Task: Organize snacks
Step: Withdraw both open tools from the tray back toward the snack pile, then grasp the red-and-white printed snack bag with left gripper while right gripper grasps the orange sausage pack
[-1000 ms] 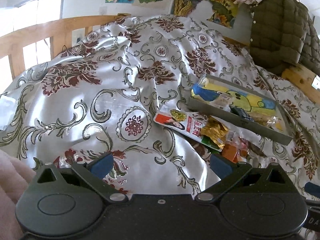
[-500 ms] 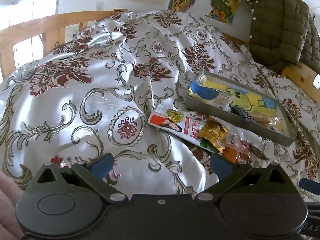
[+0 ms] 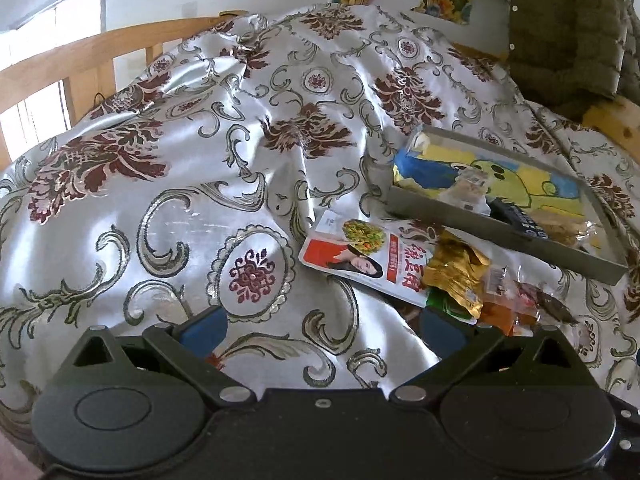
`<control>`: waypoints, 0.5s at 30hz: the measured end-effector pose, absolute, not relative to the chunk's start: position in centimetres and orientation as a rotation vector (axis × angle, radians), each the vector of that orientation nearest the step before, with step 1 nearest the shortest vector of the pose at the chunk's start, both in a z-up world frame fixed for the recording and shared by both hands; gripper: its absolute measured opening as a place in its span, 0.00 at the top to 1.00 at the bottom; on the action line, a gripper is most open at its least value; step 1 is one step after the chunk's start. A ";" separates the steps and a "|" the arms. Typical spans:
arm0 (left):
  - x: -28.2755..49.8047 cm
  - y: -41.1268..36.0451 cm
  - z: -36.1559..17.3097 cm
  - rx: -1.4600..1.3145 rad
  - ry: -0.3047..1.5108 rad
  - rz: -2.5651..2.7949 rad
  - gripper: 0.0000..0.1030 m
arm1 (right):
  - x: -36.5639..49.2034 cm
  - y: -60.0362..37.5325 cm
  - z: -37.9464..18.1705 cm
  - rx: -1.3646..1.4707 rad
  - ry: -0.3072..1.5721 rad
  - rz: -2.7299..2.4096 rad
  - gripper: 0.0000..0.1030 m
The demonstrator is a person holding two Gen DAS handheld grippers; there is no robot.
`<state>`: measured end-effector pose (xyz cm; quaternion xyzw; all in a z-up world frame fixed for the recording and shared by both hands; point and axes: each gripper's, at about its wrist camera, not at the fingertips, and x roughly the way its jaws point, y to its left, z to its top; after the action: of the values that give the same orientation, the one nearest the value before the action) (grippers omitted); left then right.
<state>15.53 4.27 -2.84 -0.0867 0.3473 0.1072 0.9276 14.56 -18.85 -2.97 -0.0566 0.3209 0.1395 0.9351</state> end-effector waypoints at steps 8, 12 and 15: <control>17.6 4.1 -2.8 -0.136 0.729 0.189 0.01 | 15.9 -18.4 -3.3 -0.145 0.659 0.323 0.00; 19.1 4.1 -2.9 -0.103 0.721 0.169 0.01 | 16.8 -18.0 -3.6 -0.218 0.646 0.314 0.00; 20.2 4.0 -3.1 -0.121 0.723 0.122 0.01 | 17.3 -18.4 -3.8 -0.180 0.639 0.309 0.00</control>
<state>20.21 4.02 -3.13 -0.0593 0.3535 0.0595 0.9317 17.30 -18.39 -3.78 -0.0881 0.3125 0.1508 0.9337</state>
